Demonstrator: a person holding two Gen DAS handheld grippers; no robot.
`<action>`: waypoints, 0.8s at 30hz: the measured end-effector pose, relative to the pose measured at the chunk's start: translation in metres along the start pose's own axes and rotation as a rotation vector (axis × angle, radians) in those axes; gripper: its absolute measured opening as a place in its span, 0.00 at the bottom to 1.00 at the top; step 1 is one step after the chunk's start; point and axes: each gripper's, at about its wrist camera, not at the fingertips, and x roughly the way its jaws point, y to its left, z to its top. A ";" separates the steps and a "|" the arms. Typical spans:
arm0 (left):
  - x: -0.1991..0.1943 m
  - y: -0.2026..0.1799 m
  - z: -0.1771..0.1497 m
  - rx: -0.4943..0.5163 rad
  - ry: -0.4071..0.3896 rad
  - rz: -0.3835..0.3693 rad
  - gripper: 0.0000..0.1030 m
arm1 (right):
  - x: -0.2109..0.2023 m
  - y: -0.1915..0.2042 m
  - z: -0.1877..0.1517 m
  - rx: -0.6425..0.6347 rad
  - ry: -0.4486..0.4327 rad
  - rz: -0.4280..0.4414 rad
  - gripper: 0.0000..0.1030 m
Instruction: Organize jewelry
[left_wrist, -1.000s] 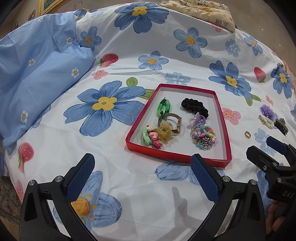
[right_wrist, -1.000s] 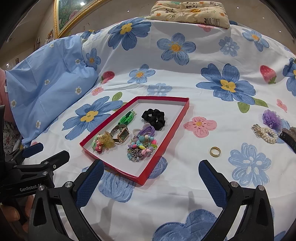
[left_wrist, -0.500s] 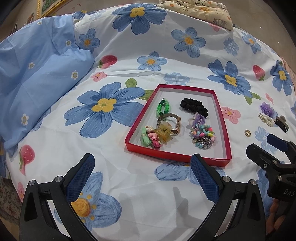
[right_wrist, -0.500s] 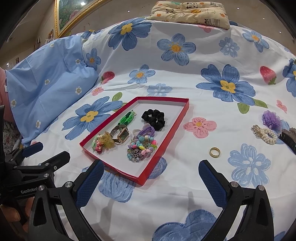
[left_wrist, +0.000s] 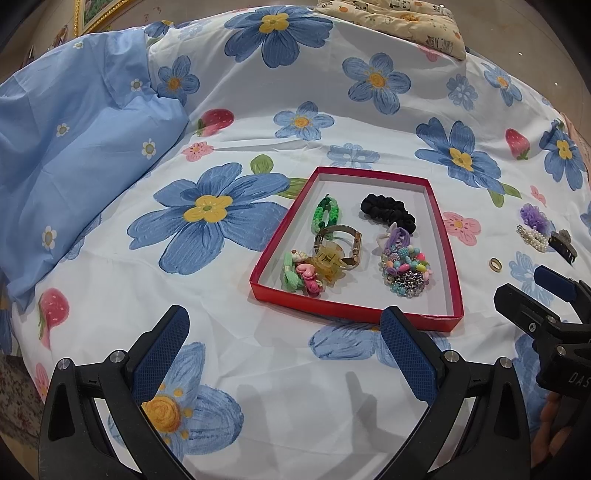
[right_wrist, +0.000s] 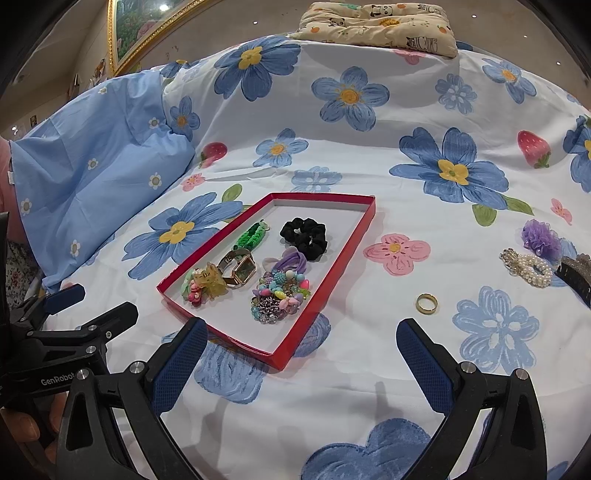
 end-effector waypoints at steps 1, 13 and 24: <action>0.000 0.000 0.000 0.000 0.000 0.000 1.00 | 0.000 0.000 0.000 0.001 0.001 0.001 1.00; 0.001 -0.002 0.000 0.000 0.001 0.001 1.00 | 0.000 -0.001 0.000 0.001 0.002 0.000 1.00; 0.004 -0.004 -0.005 0.002 0.009 0.002 1.00 | 0.001 -0.005 -0.002 0.005 0.003 -0.001 1.00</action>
